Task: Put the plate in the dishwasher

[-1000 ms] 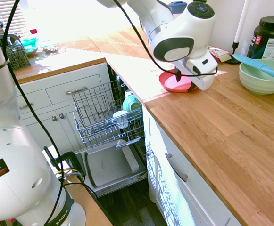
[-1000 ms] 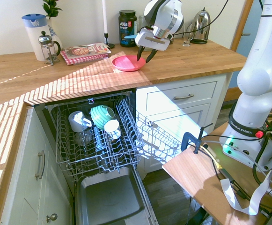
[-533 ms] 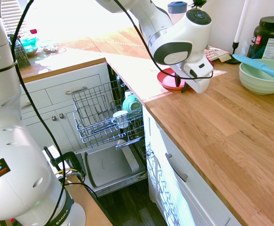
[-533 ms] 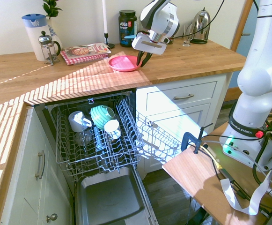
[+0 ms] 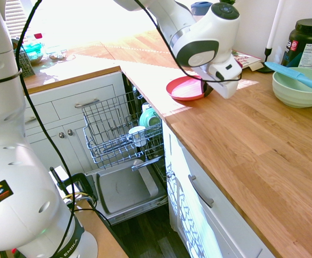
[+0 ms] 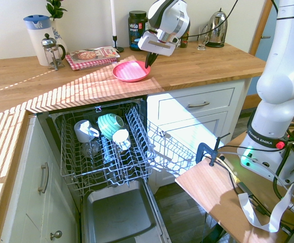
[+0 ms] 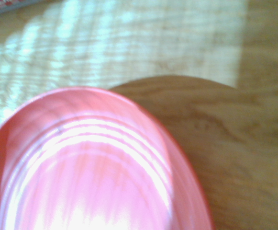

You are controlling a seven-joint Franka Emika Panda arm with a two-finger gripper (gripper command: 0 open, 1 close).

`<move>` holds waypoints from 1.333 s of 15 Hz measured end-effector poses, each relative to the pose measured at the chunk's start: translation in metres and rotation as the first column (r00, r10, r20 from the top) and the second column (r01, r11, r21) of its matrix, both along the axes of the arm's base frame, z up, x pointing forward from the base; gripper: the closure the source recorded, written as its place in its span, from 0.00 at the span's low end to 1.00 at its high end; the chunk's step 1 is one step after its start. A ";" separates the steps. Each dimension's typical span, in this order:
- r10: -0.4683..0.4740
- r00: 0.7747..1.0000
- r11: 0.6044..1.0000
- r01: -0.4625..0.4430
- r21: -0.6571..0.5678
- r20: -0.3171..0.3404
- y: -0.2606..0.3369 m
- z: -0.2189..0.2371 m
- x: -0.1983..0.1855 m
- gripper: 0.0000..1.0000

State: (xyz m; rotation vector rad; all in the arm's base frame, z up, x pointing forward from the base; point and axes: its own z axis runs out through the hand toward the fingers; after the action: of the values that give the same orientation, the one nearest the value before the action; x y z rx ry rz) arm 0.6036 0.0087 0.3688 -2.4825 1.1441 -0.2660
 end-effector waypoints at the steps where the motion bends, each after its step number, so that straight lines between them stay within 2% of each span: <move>1: 0.050 0.999 0.997 -0.050 -0.056 0.009 0.008 0.029 0.009 1.00; 2: 0.098 0.995 0.989 -0.096 -0.114 0.013 0.028 0.067 0.018 1.00; 4: 0.188 0.982 0.957 -0.177 -0.229 0.026 0.115 0.150 0.019 1.00; 6: 0.269 0.963 0.906 -0.242 -0.347 0.032 0.237 0.197 -0.015 1.00; 7: 0.307 0.951 0.875 -0.268 -0.403 0.034 0.297 0.199 -0.045 1.00; 9: 0.389 0.921 0.794 -0.317 -0.518 0.033 0.410 0.162 -0.123 1.00; 11: 0.458 0.889 0.691 -0.347 -0.634 0.012 0.471 0.084 -0.184 1.00; 12: 0.485 0.875 0.635 -0.355 -0.686 -0.004 0.483 0.046 -0.195 1.00; 15: 0.551 0.833 0.445 -0.348 -0.825 -0.054 0.481 -0.041 -0.170 1.00; 17: 0.586 0.807 0.326 -0.320 -0.889 -0.076 0.499 -0.074 -0.163 1.00; 20: 0.630 0.769 0.144 -0.258 -0.955 -0.113 0.542 -0.121 -0.183 1.00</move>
State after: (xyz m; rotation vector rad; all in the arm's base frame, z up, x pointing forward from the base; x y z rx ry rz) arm 0.4202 0.5504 0.2476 -3.3766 -0.1952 -1.5040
